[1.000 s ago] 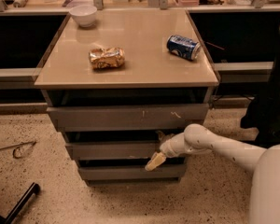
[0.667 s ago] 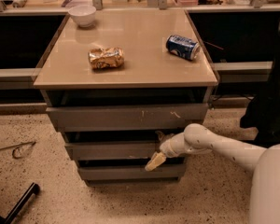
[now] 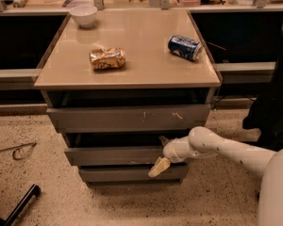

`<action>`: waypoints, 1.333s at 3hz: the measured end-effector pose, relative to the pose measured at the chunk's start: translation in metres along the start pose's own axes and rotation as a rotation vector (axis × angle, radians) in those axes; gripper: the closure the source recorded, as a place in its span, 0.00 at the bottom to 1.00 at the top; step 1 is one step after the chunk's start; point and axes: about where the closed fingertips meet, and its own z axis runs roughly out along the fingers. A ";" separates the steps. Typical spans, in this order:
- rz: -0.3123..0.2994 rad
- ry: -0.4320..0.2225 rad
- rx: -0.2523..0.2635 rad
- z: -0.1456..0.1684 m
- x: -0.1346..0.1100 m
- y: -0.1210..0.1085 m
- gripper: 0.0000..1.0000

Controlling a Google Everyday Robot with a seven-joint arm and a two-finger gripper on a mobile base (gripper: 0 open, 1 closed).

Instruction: Open middle drawer

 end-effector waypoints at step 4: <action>0.068 0.036 -0.097 -0.014 -0.001 0.058 0.00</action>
Offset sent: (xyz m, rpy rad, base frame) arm -0.0168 0.0043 -0.0043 0.0343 0.0496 -0.0099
